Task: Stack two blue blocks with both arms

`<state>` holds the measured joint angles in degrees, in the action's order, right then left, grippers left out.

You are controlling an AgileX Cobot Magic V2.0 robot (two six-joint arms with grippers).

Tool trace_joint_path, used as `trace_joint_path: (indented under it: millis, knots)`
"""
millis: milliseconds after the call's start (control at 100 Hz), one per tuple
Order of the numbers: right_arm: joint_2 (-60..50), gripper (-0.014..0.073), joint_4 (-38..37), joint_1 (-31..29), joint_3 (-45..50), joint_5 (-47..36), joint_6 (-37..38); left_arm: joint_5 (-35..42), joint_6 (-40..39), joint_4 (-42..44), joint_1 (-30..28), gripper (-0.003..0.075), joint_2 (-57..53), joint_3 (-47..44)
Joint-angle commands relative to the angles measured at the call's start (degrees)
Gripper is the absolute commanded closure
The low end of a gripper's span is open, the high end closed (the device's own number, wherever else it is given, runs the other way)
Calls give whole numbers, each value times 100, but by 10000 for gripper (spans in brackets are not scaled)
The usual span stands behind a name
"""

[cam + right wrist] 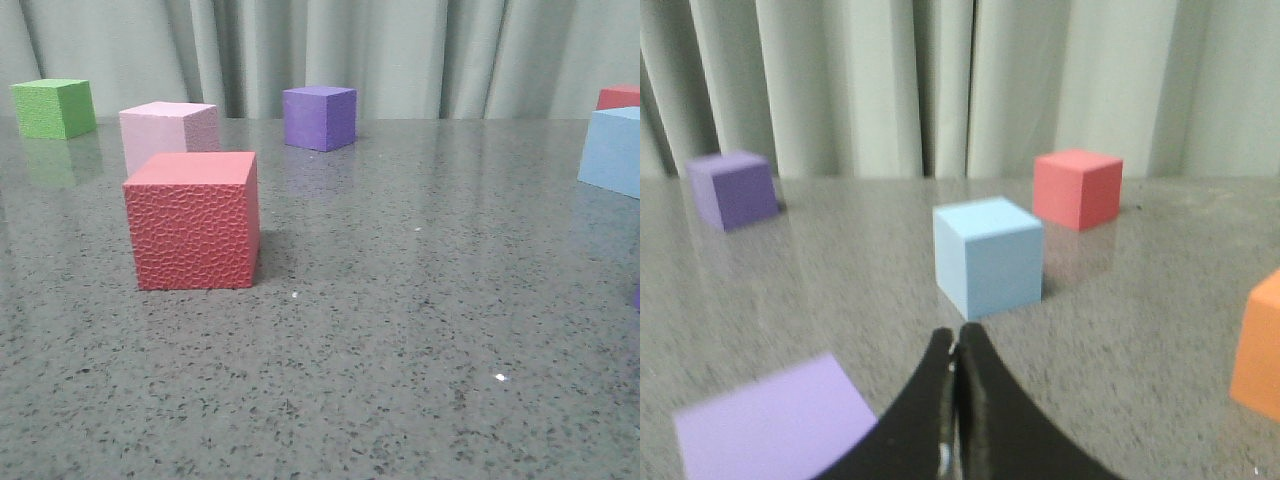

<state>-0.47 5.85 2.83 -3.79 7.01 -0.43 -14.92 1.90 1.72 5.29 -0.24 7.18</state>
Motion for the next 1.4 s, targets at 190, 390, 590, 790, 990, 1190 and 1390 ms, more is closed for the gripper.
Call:
trace_joint_path:
  millis: [190,390,590,790,990,1190,1390]
  knots:
    - [1077,662,174,3,-1783,1570,-44,-982,-586,-128,-23,739,874,1664]
    - [2044,662,348,3,-2946,2521,-44,-2052,-1007,-128,-23,739,1877,2897]
    - [2833,662,525,3,-3966,3558,-44,-3550,-1082,-128,-23,739,2953,4056]
    - [3237,662,530,3,-4404,3879,-44,-4366,-1082,-128,-23,739,3676,4696]
    - [3243,662,530,3,-4404,3830,-44,-4375,-1082,-132,-23,739,3788,4708]
    - [3243,662,530,3,-4404,3847,-44,-4420,-1082,-132,-23,739,3788,4708]
    - [3243,617,530,3,-4404,3897,-44,-4459,-874,-132,-23,673,3788,4708]
